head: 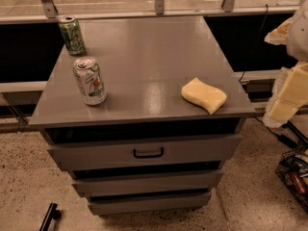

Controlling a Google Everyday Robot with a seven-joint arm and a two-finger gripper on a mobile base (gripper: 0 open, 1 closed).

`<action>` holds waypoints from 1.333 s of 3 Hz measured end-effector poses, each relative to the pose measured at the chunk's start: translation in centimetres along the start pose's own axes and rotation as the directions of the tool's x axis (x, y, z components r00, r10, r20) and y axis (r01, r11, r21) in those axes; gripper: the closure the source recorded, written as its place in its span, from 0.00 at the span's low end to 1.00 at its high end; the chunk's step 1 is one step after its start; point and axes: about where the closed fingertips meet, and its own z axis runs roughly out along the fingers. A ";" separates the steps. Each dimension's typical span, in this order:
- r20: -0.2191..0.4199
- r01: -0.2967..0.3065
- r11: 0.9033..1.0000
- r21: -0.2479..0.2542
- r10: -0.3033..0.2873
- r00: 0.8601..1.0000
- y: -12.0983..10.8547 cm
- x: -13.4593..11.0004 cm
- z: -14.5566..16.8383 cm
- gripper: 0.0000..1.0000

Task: Move sponge near 7up can

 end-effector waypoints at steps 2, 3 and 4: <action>0.017 0.010 1.000 -0.016 -0.009 1.000 -0.2 -0.8 0.3 0.00; 0.021 0.044 0.998 -0.049 -0.043 0.999 -1.1 -2.2 2.0 0.00; 0.005 0.070 0.994 -0.088 -0.069 0.998 -1.9 -3.2 4.9 0.00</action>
Offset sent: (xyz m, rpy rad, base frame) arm 0.0107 0.0140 -0.0057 0.0343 0.0404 0.0387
